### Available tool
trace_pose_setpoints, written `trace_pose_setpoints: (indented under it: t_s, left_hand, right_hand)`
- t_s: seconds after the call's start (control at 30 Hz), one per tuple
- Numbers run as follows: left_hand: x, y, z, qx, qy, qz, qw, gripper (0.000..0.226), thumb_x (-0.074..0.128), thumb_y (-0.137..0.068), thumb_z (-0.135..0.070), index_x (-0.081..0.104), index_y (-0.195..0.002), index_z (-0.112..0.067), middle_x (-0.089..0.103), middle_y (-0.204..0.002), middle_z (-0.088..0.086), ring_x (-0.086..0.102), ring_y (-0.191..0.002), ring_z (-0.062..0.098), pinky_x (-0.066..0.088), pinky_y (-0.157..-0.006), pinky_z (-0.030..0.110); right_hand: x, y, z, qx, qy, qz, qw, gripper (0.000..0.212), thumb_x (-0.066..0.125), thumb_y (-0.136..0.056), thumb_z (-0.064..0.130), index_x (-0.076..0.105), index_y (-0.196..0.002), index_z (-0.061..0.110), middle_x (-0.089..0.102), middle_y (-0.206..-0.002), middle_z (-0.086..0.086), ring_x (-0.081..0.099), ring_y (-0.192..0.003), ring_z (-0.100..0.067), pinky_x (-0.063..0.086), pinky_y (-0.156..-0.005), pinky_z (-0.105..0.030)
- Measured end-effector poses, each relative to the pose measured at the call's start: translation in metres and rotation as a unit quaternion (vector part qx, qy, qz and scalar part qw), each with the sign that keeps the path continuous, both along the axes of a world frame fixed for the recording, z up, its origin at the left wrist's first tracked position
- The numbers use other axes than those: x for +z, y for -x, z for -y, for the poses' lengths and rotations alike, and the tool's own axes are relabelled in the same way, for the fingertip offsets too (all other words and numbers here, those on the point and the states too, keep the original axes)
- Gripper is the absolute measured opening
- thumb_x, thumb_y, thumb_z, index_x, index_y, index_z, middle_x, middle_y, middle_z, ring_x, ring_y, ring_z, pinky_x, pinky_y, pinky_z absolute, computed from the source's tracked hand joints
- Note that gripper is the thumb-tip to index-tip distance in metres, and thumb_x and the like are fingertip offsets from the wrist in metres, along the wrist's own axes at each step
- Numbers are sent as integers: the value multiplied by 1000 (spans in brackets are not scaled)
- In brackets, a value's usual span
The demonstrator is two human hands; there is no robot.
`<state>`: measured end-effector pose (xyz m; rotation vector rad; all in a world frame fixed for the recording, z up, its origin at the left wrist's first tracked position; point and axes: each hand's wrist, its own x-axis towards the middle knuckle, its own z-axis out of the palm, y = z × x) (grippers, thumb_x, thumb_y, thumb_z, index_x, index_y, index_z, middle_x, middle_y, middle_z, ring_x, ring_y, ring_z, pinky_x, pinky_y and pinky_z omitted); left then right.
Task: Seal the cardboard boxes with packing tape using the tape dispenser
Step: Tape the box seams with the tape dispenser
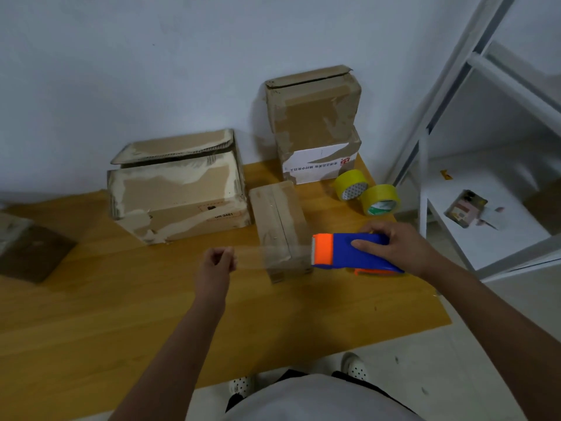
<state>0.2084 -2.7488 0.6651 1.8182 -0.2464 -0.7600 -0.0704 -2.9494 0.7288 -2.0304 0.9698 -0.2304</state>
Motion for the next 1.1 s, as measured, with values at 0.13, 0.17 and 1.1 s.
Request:
trace_pose_setpoints:
  t_s: [0.13, 0.17, 1.1]
  left_hand:
    - [-6, 22, -1, 23, -5, -10, 1000, 21, 61, -96, -38, 59, -97, -17, 63, -92, 0, 61, -86, 18, 49, -76, 35]
    - [-9, 26, -1, 30, -9, -12, 999, 20, 64, -94, -37, 60, -98, -18, 63, -95, 0, 61, -87, 17, 47, -72, 31]
    - [-30, 66, 20, 84, -29, -37, 995, 40, 73, -87, -37, 48, -110, -17, 52, -96, -4, 54, -84, 9, 43, -68, 33]
  right_hand:
    - [-3, 1, 9, -34, 27, 22, 999, 33, 57, -77, 65, 70, -86, 36, 71, -82, 13, 65, -73, 1, 53, -63, -26]
    - [-6, 2, 11, -50, 37, 24, 998, 34, 57, -77, 65, 71, -86, 36, 71, -82, 13, 66, -73, -1, 54, -64, -29]
    - [-33, -10, 54, 30, 82, -49, 995, 42, 54, -75, 65, 69, -93, 29, 70, -88, 5, 65, -80, -9, 58, -66, -32]
